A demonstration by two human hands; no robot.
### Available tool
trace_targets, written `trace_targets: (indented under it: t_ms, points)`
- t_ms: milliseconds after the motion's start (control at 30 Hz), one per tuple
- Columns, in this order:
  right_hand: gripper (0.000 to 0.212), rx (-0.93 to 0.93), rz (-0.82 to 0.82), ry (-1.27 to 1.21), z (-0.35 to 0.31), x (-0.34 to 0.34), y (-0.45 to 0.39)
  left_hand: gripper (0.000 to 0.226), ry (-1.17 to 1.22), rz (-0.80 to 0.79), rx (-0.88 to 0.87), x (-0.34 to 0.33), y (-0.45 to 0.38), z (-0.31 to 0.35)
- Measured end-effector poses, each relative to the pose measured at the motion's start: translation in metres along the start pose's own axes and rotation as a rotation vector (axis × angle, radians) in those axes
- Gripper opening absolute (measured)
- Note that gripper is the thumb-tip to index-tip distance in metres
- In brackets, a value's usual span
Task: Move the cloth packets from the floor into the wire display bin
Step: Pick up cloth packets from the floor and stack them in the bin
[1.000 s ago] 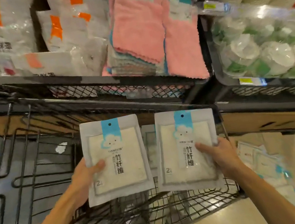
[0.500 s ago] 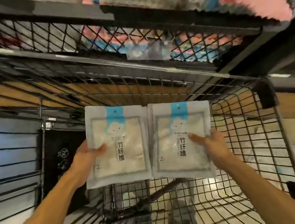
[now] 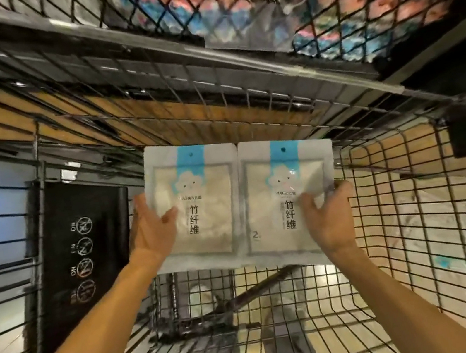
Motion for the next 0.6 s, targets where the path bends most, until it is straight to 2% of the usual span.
trace_targets:
  t_ms: [67,133,200,267,467,600]
  points:
    - [0.042,0.024,0.033,0.09,-0.004,-0.003,0.0,0.072,-0.081,0.052,-0.105,-0.002,0.004,0.004]
    - [0.047,0.086,0.045,0.26,-0.009,-0.007,0.001,0.067,-0.289,0.042,-0.151,-0.007,0.005,0.005]
    - [0.059,0.175,0.05,0.52,-0.012,-0.013,0.004,0.064,-0.48,0.028,-0.172,-0.013,0.01,0.007]
    - [0.072,0.193,0.049,0.71,-0.011,-0.018,0.005,0.067,-0.57,0.043,-0.186,-0.018,0.015,0.009]
    - [0.086,0.211,0.054,0.918,-0.009,-0.014,0.001,0.068,-0.681,-0.034,-0.111,-0.021,0.013,0.012]
    - [0.088,0.212,-0.019,1.025,-0.021,-0.002,0.004,0.064,-0.763,0.025,-0.2,-0.006,0.024,0.029]
Point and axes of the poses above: each hand's wrist, its own y-axis away from the middle knuckle, its own x-axis out of the back of the hand, z = x × y, the point moved 6 cm from there along -y, towards the middle knuckle, and after that the axes turned 9 degrees about -y, right-handed, at the moved point
